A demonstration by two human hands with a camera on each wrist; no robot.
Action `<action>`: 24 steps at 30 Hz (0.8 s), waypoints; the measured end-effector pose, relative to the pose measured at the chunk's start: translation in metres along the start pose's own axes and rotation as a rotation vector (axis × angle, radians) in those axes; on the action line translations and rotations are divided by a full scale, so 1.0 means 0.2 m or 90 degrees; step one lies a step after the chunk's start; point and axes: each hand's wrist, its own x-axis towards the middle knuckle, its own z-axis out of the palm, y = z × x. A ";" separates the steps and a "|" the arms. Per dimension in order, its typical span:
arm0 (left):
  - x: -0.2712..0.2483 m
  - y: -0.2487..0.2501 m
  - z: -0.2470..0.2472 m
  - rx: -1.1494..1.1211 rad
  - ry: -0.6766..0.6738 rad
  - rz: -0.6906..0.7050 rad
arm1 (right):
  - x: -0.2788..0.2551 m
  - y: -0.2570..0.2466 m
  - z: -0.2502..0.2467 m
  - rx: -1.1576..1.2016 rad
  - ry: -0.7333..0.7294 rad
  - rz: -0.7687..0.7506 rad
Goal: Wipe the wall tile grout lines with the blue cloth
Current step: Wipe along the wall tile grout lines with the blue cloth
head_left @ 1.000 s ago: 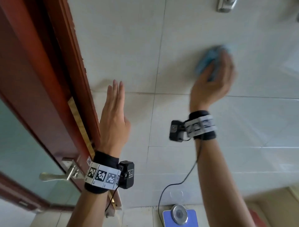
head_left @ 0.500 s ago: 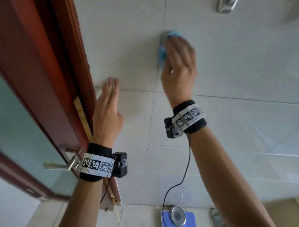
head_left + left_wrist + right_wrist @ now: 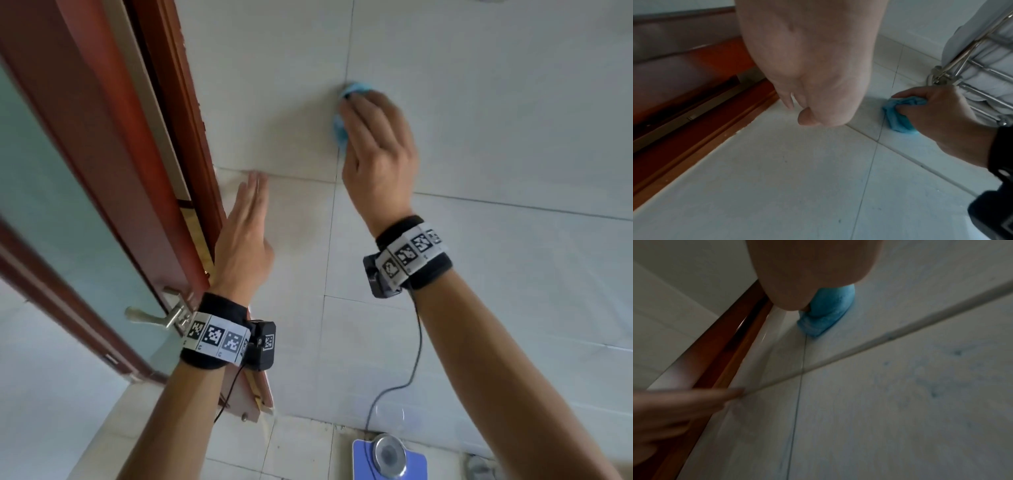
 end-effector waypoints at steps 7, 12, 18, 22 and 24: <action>0.02 -0.09 0.12 -0.007 0.045 0.038 | -0.80 -0.22 0.16 0.064 -0.199 -0.082; -0.02 -0.17 0.17 -0.021 0.048 0.075 | -1.04 -0.31 0.14 0.034 -0.264 -0.088; -0.16 -0.20 0.26 -0.042 0.026 0.027 | -0.35 -0.12 0.01 -0.052 0.084 0.119; -0.16 -0.14 0.30 -0.070 0.028 0.026 | -0.32 -0.11 0.09 -0.058 0.068 0.093; -0.15 -0.10 0.33 -0.089 0.040 0.016 | -0.50 -0.18 0.13 -0.008 -0.042 0.023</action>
